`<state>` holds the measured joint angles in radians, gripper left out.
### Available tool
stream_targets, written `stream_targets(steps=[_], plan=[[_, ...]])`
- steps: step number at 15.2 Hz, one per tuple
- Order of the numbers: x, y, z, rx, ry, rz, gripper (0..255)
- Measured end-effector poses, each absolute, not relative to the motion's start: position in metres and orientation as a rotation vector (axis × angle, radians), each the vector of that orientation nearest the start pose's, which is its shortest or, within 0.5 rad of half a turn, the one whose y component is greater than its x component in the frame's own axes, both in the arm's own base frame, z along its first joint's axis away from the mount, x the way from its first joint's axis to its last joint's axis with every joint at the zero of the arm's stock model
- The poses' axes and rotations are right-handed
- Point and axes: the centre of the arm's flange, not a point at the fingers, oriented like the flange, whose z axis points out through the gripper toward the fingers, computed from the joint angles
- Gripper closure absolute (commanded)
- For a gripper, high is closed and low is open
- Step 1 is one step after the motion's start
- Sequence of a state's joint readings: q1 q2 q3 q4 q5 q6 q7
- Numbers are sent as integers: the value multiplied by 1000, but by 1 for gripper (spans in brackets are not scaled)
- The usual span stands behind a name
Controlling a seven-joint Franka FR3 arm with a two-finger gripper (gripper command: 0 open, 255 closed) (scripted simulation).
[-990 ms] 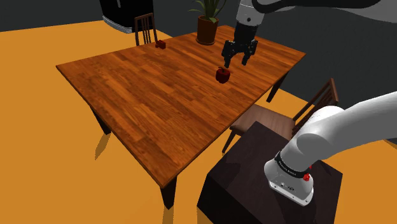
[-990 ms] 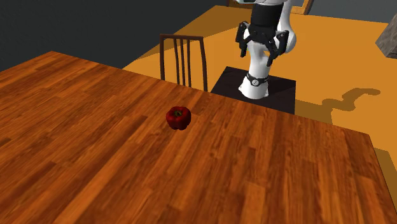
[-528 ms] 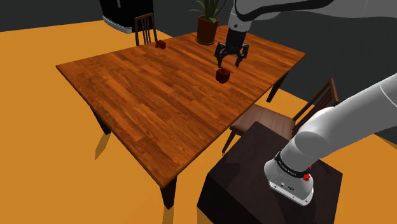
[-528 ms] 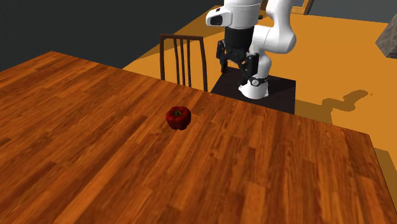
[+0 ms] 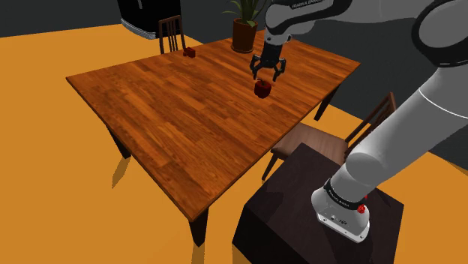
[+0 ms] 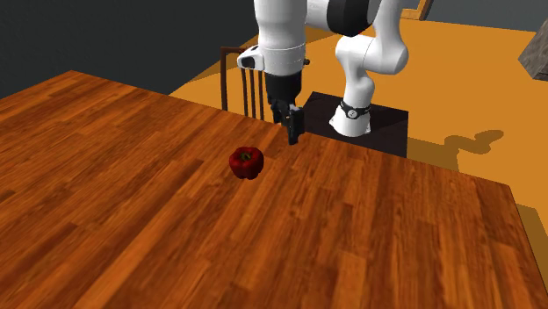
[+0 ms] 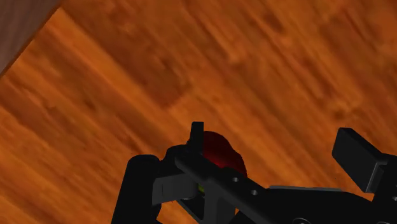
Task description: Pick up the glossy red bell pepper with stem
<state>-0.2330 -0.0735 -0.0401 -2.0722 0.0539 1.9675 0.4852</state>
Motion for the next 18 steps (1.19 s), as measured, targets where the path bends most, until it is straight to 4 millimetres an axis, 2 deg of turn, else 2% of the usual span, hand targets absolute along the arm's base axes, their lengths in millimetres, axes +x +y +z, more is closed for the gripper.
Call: stream_targets(steps=[6, 14, 15, 18], plan=[[536, -200, 420, -2743, 1407, 70, 0], [539, -207, 376, -2726, 1438, 72, 0], [539, -207, 374, -2726, 1438, 72, 255], [539, -206, 374, -2726, 1438, 69, 255]])
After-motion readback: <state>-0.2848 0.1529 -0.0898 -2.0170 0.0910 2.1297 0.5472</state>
